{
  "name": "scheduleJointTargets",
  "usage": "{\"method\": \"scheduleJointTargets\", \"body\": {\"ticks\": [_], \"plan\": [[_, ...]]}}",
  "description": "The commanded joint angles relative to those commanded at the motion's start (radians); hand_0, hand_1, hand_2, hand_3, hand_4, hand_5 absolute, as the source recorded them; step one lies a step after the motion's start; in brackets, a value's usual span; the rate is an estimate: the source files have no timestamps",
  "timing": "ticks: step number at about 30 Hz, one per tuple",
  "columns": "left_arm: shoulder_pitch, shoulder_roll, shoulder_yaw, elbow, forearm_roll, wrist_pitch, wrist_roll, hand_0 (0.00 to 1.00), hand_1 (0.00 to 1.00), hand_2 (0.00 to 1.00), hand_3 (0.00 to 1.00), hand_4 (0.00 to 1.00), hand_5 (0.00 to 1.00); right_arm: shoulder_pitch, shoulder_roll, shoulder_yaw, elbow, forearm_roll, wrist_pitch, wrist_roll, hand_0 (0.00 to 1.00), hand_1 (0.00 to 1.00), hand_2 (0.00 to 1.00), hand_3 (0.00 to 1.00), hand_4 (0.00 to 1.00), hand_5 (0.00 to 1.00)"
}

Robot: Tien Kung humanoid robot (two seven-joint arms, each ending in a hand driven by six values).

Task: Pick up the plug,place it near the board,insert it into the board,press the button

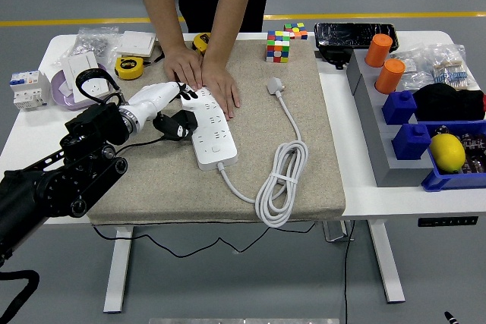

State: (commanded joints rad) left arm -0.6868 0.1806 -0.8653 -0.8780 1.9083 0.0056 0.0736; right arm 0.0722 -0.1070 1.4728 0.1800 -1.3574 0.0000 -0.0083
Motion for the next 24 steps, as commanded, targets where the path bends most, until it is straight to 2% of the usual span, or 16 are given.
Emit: {"method": "scheduleJointTargets", "body": {"ticks": [1,2,6,7,10,12,13,14,19,20,24], "plan": [[0.004,0.000,-0.012,-0.009,0.001,0.000,-0.001,0.723,0.825,0.805,0.793,0.920,0.133,0.000,0.000,0.000,0.000,0.000,0.000,0.000,0.944,0.805,0.779,0.796,0.998,0.998],[0.010,-0.001,-0.030,-0.023,-0.002,-0.003,-0.001,0.747,0.853,0.828,0.815,0.998,0.338,-0.001,0.000,0.001,0.000,-0.001,0.000,0.000,0.944,0.804,0.778,0.796,0.998,0.998],[0.046,-0.009,-0.110,-0.083,-0.057,-0.007,-0.008,0.747,0.853,0.828,0.815,0.998,0.338,-0.002,0.001,0.002,0.000,-0.001,0.000,0.000,0.944,0.804,0.778,0.796,0.998,0.998],[0.065,-0.016,-0.145,-0.110,-0.090,0.009,-0.018,0.790,0.898,0.852,0.840,0.998,0.695,-0.003,0.002,0.003,0.000,-0.001,0.000,0.000,0.944,0.804,0.779,0.796,0.998,0.998],[0.110,-0.038,-0.230,-0.170,-0.165,0.061,-0.049,0.790,0.898,0.852,0.840,0.998,0.695,-0.004,0.004,0.004,0.000,0.000,0.000,0.001,0.944,0.804,0.779,0.796,0.998,0.998],[0.160,-0.063,-0.300,-0.231,-0.234,0.126,-0.079,0.790,0.898,0.852,0.840,0.998,0.695,-0.006,0.006,0.005,0.000,0.001,0.000,0.001,0.944,0.804,0.779,0.796,0.998,0.998],[0.176,-0.071,-0.320,-0.251,-0.254,0.145,-0.087,0.790,0.898,0.852,0.840,0.998,0.695,-0.007,0.006,0.005,0.000,0.002,0.000,0.001,0.944,0.804,0.779,0.796,0.998,0.998],[0.204,-0.087,-0.353,-0.286,-0.285,0.176,-0.098,0.844,0.922,0.897,0.857,0.998,0.754,-0.008,0.007,0.006,0.000,0.001,0.000,0.001,0.943,0.804,0.779,0.796,0.998,0.998],[0.310,-0.121,-0.431,-0.403,-0.375,0.289,-0.115,0.844,0.922,0.897,0.857,0.998,0.754,-0.012,0.009,0.008,0.000,0.003,-0.001,0.003,0.943,0.804,0.779,0.796,0.998,0.998],[0.329,-0.124,-0.435,-0.419,-0.389,0.305,-0.115,0.887,0.937,0.903,0.866,0.998,0.831,-0.013,0.009,0.008,0.000,0.003,-0.001,0.003,0.939,0.803,0.779,0.796,0.998,0.998],[0.406,-0.133,-0.445,-0.449,-0.449,0.313,-0.111,0.887,0.937,0.903,0.866,0.998,0.831,-0.015,0.012,0.009,0.000,0.005,-0.001,0.004,0.939,0.803,0.779,0.796,0.998,0.998]]}}
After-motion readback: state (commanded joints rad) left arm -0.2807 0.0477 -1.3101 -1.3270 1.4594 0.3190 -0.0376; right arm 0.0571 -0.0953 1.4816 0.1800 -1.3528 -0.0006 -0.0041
